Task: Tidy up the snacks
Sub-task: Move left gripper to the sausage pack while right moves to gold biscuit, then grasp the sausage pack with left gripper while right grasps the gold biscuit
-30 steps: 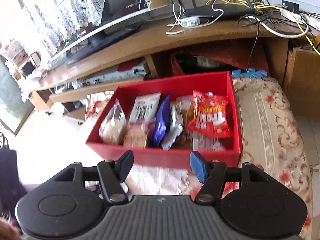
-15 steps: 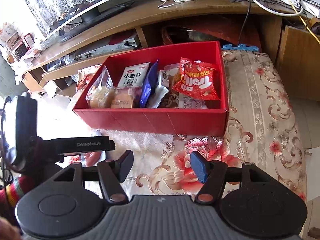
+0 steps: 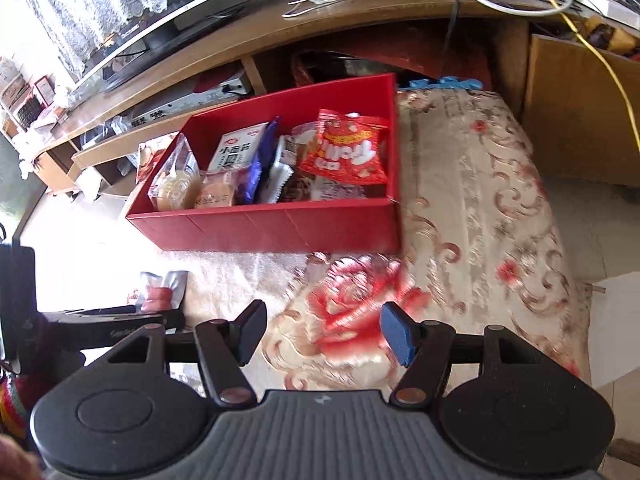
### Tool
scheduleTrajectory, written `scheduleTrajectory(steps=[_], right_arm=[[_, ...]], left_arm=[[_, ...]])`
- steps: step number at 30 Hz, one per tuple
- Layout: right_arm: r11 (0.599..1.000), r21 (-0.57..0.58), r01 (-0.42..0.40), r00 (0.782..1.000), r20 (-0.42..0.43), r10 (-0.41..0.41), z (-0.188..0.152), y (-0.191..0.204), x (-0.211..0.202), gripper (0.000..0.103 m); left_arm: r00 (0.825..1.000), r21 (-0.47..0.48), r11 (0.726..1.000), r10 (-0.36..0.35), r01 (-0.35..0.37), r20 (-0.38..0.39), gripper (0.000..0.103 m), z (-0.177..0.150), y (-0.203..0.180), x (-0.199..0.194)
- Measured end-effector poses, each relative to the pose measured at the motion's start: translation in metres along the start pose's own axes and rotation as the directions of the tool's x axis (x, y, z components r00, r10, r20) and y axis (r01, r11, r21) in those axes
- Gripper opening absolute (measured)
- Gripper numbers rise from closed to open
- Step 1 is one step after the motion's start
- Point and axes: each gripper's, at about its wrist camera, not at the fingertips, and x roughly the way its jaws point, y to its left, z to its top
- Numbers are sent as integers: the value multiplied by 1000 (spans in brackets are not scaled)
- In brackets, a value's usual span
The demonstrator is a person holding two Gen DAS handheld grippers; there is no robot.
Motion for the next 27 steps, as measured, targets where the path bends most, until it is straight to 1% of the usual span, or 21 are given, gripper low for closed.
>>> scheduleTrajectory(steps=[3,5,8,10,12,15,16,19,21,23,26,27], right_arm=[[999,28,31,1000,-7,-30,-9,-13,-5,60],[997,59,54,998,-23,-52,-14,-24,-5,62],[993,94,78,997,-36,-75,-18,-36,-5,62],[992,106,71,997,-38,-67,-23,-37,-11,62],[994,91,64,998,-36,-61,-33,-32,-20,62],[991,108,82,995,-68,-75,-58,-27,-31,62],[988,137,74,995,-84,-62,-68,-28,-35,62],[967,253,22,989,-150,17,-95,-37,-39,62],[956,290,36,983,-184,19,-105,-39,-35,62],[950,303,68,979,-204,-5,-106,-40,-26,62],[930,361,69,977,-213,10,-100,-44,-12,62],[928,367,70,978,-208,8,-97,-44,-7,65]], left_arm=[[1000,20,1000,-24,24,-1,76,-6,-1,-4],[999,27,998,-53,53,-6,75,-9,0,-6],[995,47,994,-99,99,-13,75,-15,-3,-11],[992,72,990,-121,122,-20,75,-20,-8,-14],[991,112,985,-133,135,-27,75,-25,-15,-15],[991,153,979,-133,135,-20,76,-30,-23,-16],[990,159,978,-137,138,-19,76,-31,-24,-17],[989,158,976,-149,151,-19,76,-31,-24,-17],[986,151,974,-165,167,-22,76,-30,-23,-18],[984,149,972,-178,179,-25,76,-29,-24,-17],[981,151,970,-190,192,-27,76,-31,-25,-18],[981,149,970,-192,194,-27,76,-31,-25,-18]])
